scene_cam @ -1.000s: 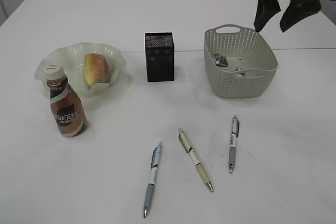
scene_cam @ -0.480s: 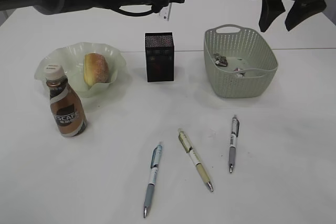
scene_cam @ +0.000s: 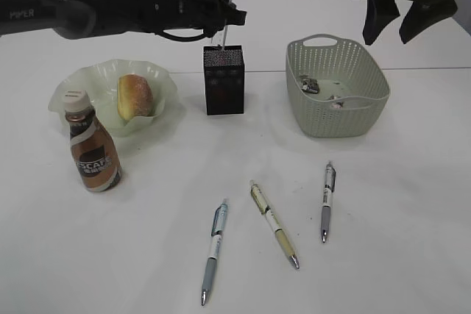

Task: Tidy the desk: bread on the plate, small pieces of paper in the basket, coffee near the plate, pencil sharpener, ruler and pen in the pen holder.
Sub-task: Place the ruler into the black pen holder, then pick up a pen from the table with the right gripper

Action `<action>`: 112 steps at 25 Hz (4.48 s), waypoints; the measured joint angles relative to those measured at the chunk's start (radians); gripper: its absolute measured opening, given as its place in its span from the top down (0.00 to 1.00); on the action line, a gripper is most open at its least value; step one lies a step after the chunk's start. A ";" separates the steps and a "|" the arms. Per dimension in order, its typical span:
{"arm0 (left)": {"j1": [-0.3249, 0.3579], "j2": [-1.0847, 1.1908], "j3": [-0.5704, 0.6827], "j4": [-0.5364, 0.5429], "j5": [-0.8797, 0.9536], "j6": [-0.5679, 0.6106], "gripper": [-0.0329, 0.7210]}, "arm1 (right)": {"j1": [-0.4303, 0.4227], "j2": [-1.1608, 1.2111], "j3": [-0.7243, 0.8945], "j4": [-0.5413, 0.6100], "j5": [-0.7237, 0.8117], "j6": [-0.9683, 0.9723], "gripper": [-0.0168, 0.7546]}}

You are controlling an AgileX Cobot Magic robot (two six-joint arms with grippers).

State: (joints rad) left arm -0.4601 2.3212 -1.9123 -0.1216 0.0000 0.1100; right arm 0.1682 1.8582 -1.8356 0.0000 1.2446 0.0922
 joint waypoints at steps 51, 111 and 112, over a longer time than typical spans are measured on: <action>0.000 0.082 0.000 -0.022 0.030 0.000 0.47 | 0.000 -0.002 0.000 -0.007 0.000 -0.002 0.45; 0.018 -0.469 0.000 0.034 0.913 -0.130 0.49 | 0.000 -0.062 0.000 0.064 0.003 0.099 0.45; 0.023 -0.488 0.000 0.041 0.948 -0.143 0.49 | 0.000 -0.070 0.000 0.064 0.003 0.104 0.45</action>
State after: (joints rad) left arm -0.4366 1.8332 -1.9123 -0.0810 0.9477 -0.0329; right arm 0.1682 1.7883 -1.8356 0.0641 1.2478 0.1961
